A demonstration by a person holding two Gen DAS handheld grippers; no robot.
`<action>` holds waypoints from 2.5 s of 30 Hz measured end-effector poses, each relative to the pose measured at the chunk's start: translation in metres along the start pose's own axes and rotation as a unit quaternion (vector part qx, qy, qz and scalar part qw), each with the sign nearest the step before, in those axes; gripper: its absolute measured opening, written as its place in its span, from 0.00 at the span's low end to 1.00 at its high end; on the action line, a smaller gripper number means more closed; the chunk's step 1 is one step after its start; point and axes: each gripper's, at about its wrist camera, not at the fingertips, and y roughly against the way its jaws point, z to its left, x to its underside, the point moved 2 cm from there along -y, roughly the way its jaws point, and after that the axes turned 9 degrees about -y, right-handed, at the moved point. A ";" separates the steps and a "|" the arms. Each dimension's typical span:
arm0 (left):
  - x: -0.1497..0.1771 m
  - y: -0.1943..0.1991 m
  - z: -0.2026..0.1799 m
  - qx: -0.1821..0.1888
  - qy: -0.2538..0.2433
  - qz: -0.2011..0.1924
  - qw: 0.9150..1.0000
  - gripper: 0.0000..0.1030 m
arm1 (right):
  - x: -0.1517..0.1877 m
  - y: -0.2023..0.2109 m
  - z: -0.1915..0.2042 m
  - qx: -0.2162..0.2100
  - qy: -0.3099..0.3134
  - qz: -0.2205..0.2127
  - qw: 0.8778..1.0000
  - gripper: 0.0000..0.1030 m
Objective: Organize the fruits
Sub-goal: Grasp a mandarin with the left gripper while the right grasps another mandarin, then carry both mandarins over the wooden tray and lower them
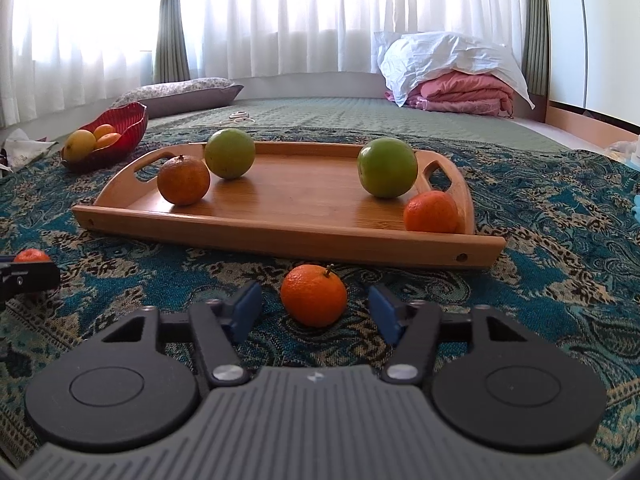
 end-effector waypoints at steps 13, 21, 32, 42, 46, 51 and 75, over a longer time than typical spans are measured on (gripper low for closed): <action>-0.037 -0.013 -0.005 0.001 -0.019 -0.022 1.000 0.31 | -0.022 0.010 -0.014 0.004 -0.052 -0.008 0.999 0.37; -0.077 -0.039 0.001 0.013 -0.012 -0.037 0.999 0.31 | -0.053 0.002 -0.017 0.004 -0.060 -0.028 0.998 0.37; -0.134 -0.112 0.022 0.045 0.017 0.009 0.999 0.31 | -0.101 -0.051 -0.024 0.011 -0.065 0.023 0.998 0.37; -0.138 -0.162 0.019 0.040 0.011 0.048 0.998 0.31 | -0.108 -0.083 -0.011 0.019 -0.027 0.056 0.998 0.37; -0.138 -0.172 0.015 0.041 0.011 0.055 0.998 0.31 | -0.107 -0.087 -0.006 0.019 -0.016 0.056 0.998 0.37; -0.138 -0.177 0.010 0.041 -0.001 0.054 0.998 0.31 | -0.103 -0.093 0.000 0.015 -0.007 0.064 0.998 0.37; -0.132 -0.185 0.007 0.037 -0.008 0.058 0.998 0.32 | -0.090 -0.103 0.005 0.017 -0.006 0.077 0.997 0.38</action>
